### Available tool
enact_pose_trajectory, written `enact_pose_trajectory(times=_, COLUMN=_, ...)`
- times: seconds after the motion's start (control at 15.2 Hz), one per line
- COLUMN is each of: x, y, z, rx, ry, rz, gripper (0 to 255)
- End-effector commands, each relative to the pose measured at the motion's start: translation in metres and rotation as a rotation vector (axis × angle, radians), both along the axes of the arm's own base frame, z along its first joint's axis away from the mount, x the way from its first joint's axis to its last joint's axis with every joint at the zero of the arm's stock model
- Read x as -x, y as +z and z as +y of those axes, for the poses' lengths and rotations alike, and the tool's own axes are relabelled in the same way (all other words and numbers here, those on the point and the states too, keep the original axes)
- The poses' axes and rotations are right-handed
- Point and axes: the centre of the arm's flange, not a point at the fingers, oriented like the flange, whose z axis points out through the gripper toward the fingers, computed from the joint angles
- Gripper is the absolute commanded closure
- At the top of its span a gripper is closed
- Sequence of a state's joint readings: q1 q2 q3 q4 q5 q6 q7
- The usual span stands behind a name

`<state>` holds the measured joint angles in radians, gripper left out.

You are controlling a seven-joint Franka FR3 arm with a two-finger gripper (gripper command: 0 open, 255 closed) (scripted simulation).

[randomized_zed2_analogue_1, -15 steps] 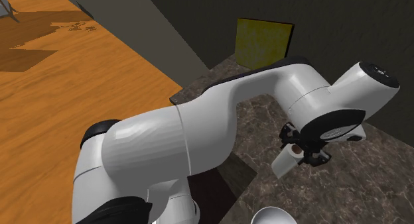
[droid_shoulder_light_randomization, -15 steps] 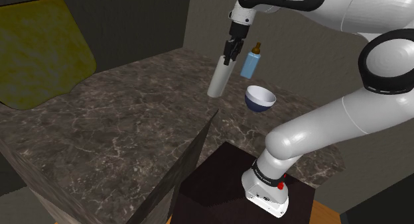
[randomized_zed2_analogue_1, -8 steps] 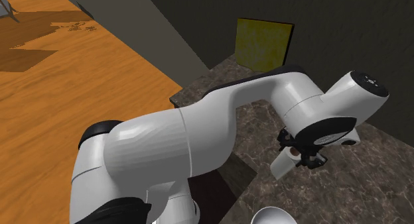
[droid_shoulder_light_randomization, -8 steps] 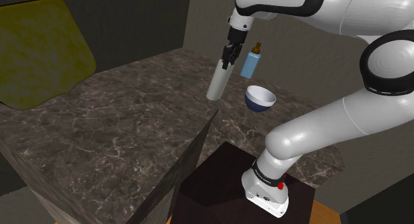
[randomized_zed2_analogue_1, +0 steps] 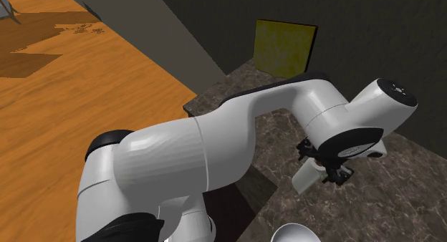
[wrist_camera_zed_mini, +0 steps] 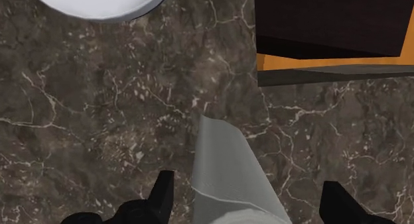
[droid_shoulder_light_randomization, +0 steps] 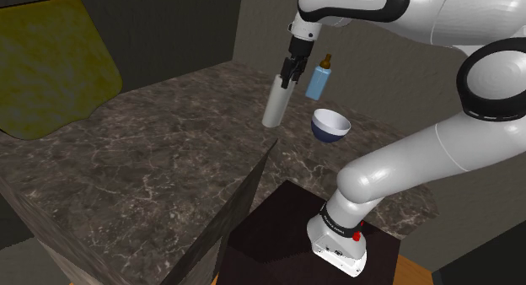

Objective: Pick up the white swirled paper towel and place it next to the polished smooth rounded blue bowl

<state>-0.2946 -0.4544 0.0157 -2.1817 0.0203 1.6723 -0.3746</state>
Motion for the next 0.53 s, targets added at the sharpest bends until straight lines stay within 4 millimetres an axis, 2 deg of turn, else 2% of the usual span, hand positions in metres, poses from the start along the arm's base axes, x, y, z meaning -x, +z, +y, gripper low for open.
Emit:
enact_pose_trajectory(times=0.0, x=0.0, y=-0.001, z=0.0, rx=0.0, ry=0.0, rz=0.001, gripper=0)
enact_pose_trajectory(times=0.13, x=0.0, y=0.0, z=0.0, rx=0.0, ry=0.0, rz=0.002, gripper=0)
enact_pose_trajectory(times=0.4, x=-0.003, y=0.049, z=-0.002, rx=0.0, ry=0.0, rz=0.002, gripper=0)
enact_pose_trajectory(times=0.46, x=-0.003, y=0.049, z=-0.002, rx=0.0, ry=0.0, rz=0.002, gripper=0)
